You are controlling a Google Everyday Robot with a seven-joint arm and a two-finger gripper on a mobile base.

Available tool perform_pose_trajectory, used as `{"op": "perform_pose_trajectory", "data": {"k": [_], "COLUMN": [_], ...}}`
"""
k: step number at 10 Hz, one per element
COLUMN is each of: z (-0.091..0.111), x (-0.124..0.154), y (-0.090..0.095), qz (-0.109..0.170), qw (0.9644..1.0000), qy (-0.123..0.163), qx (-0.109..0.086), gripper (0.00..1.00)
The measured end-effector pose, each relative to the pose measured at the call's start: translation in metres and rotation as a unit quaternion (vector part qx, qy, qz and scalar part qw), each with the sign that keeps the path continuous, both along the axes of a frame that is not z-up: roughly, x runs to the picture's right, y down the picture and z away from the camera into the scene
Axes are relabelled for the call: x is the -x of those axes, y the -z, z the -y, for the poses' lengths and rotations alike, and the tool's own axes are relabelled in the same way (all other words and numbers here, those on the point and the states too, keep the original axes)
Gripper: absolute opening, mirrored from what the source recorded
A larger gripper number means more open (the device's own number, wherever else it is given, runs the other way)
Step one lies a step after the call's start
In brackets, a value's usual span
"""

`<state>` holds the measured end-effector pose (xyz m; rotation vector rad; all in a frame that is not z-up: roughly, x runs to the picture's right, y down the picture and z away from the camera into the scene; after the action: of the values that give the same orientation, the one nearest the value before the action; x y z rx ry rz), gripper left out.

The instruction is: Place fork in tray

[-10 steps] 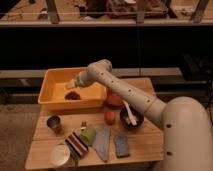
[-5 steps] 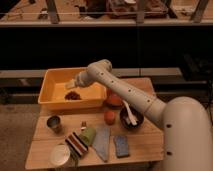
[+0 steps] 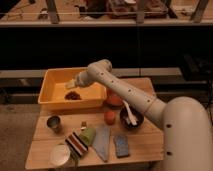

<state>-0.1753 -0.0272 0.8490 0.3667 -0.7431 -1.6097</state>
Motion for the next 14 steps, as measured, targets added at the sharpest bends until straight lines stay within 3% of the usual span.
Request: {"op": "perform_pose_trajectory", "data": {"k": [7,9,11,14], "z": [0.000,0.000,-0.010,-0.044], "x": [0.000,-0.002,-0.007,-0.012], "y": [0.000,0.004,0.025,0.064], "qz": [-0.001,0.006,0.010,0.011], "qw": [1.0000,0.9999,0.9992,0.9973], "qy": [0.000,0.013,0.037,0.068], "qx": [0.001,0.006,0.010,0.026], "gripper": [0.58,0.58,0.58,0.58]}}
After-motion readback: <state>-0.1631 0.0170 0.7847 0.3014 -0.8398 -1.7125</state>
